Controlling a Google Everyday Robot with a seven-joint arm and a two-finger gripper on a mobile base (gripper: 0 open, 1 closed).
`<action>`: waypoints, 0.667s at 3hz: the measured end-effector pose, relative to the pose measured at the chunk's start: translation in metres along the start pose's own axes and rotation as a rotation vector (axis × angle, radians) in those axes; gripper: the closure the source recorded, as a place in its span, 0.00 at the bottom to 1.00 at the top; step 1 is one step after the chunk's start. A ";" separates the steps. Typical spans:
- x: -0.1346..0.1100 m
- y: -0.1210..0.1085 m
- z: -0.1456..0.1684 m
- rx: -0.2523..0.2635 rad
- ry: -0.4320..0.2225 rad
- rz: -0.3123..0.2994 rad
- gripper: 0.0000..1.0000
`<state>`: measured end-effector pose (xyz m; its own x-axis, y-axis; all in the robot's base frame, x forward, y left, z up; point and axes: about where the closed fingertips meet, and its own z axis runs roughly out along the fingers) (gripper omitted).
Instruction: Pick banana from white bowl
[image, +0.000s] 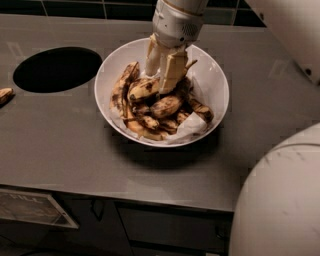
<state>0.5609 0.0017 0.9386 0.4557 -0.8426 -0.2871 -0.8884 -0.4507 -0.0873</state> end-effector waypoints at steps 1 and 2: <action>-0.001 0.003 0.004 -0.010 -0.008 -0.004 0.48; -0.001 0.003 0.008 -0.017 -0.014 -0.006 0.48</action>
Offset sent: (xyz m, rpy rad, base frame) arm -0.0278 -0.0123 -0.0144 -0.0441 0.1159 0.0473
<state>0.5567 0.0037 0.9312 0.4605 -0.8355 -0.2999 -0.8843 -0.4611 -0.0733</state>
